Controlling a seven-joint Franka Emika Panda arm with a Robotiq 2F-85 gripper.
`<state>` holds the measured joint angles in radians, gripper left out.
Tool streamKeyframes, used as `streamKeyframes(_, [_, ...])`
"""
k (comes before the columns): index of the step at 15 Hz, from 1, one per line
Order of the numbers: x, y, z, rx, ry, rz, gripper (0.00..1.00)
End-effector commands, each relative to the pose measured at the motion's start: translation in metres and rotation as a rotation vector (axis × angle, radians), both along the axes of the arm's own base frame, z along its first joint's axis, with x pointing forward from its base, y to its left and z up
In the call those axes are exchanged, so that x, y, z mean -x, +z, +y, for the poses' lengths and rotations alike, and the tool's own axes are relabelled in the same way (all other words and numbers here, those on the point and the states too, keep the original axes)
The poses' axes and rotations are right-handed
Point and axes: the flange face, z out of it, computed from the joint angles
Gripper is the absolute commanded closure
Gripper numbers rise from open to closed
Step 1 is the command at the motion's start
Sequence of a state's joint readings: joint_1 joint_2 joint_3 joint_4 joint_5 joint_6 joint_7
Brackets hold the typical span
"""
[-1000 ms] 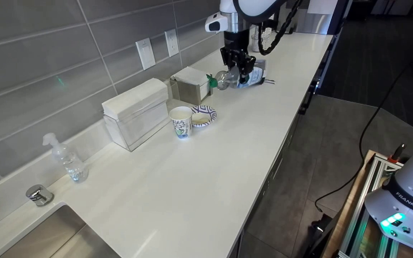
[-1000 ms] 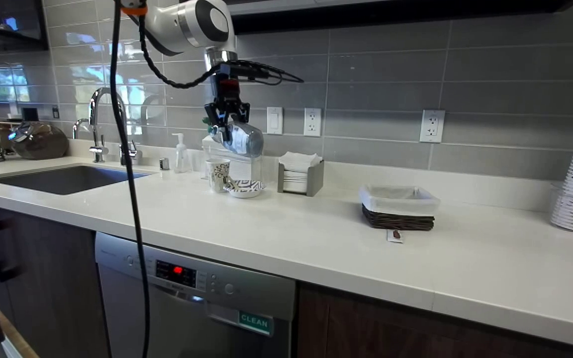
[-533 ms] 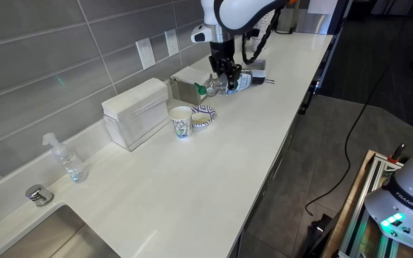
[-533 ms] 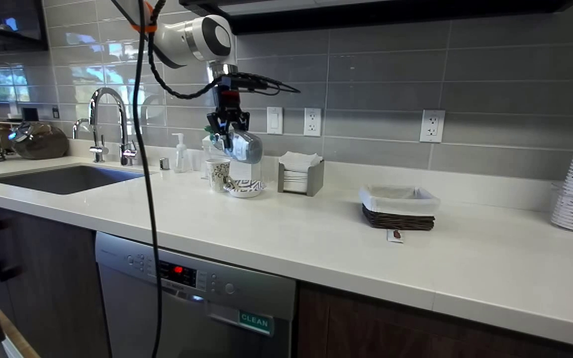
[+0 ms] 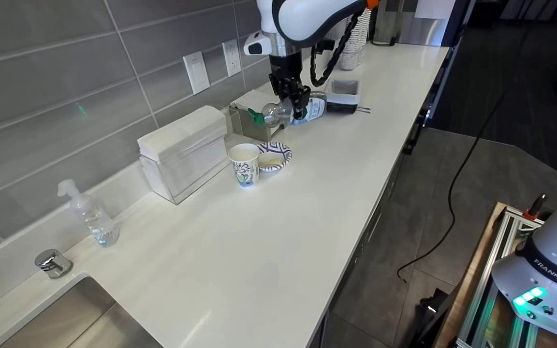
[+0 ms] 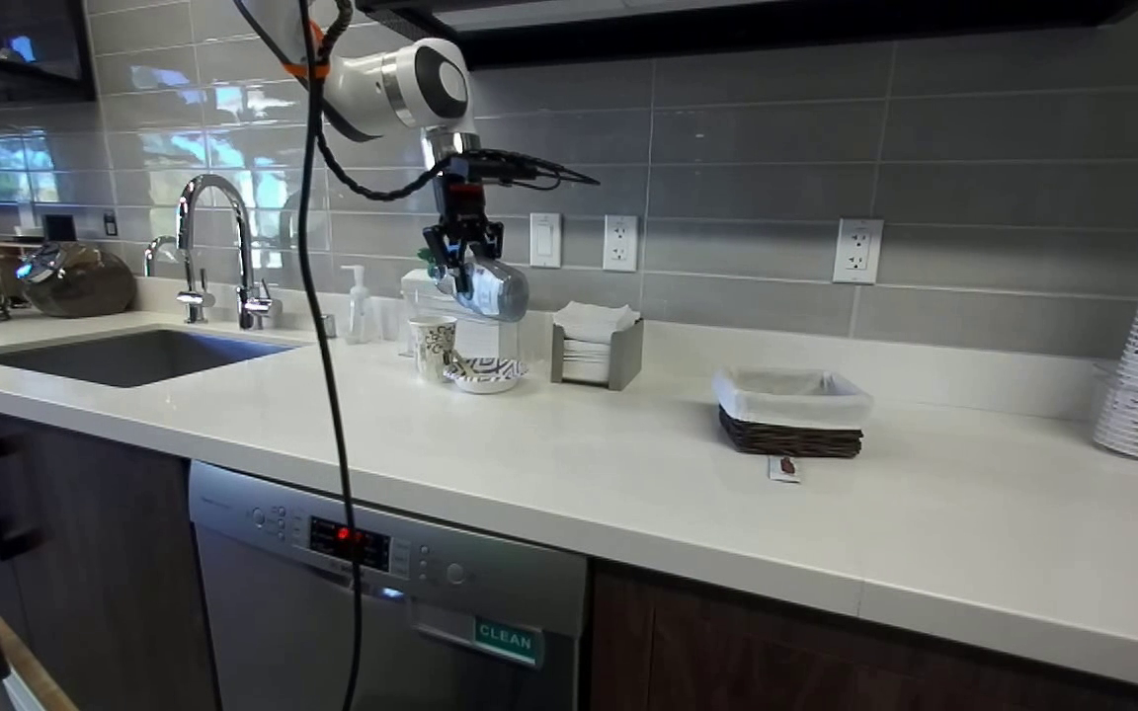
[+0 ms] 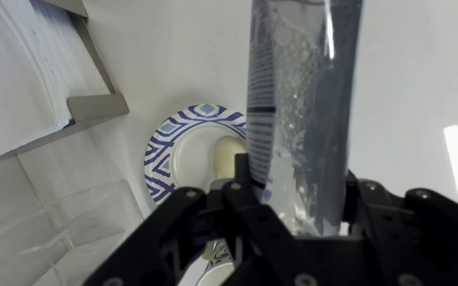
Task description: Pour some contents from the bottle into the cup
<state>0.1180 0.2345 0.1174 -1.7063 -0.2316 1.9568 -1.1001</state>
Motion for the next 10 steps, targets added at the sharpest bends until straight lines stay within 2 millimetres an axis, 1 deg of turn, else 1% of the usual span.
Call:
streamKeyframes(1, [-0.014,0.0,0.01,0.034,0.006,-0.008,0.77])
streamKeyframes(6, [-0.022,-0.005,0.022,0.076,0.036,-0.004,0.77])
streamKeyframes(10, [-0.024,-0.009,0.031,0.122,0.069,-0.002,0.77])
